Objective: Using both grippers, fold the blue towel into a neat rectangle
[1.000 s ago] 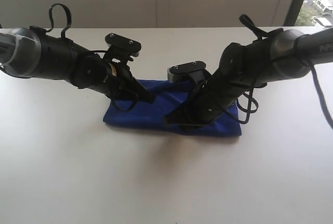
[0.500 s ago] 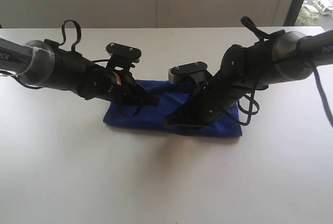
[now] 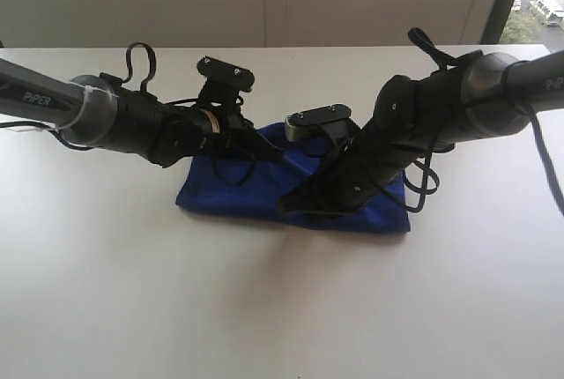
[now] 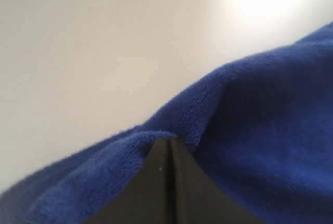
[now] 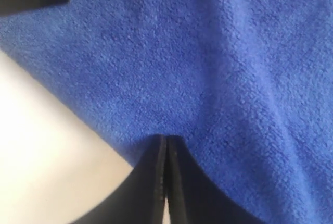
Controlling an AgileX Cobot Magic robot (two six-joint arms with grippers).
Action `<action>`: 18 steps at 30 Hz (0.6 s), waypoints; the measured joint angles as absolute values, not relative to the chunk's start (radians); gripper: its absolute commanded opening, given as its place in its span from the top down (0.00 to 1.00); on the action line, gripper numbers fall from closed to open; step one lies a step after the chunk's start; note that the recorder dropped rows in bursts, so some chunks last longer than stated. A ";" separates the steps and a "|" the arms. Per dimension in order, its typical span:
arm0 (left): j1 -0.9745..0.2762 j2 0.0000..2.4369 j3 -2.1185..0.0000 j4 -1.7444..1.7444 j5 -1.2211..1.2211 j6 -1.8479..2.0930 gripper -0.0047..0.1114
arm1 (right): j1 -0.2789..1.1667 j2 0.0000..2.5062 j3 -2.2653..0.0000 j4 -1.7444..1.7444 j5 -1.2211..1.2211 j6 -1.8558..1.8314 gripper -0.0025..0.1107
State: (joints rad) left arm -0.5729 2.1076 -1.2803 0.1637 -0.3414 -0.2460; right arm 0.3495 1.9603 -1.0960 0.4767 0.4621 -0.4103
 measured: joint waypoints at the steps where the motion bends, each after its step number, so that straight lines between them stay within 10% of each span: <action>1: -0.566 2.108 -1.289 0.164 -0.345 -0.222 0.96 | 0.350 1.960 -1.096 0.477 0.462 -0.410 0.98; 18: -0.444 2.000 -1.306 0.159 -0.324 -0.167 0.96 | 0.350 1.933 -1.088 0.467 0.470 -0.410 0.98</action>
State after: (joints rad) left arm -0.4445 2.0002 -1.3060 0.1594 -0.3236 -0.1669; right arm 0.3495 1.9330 -1.0883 0.4669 0.4697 -0.4103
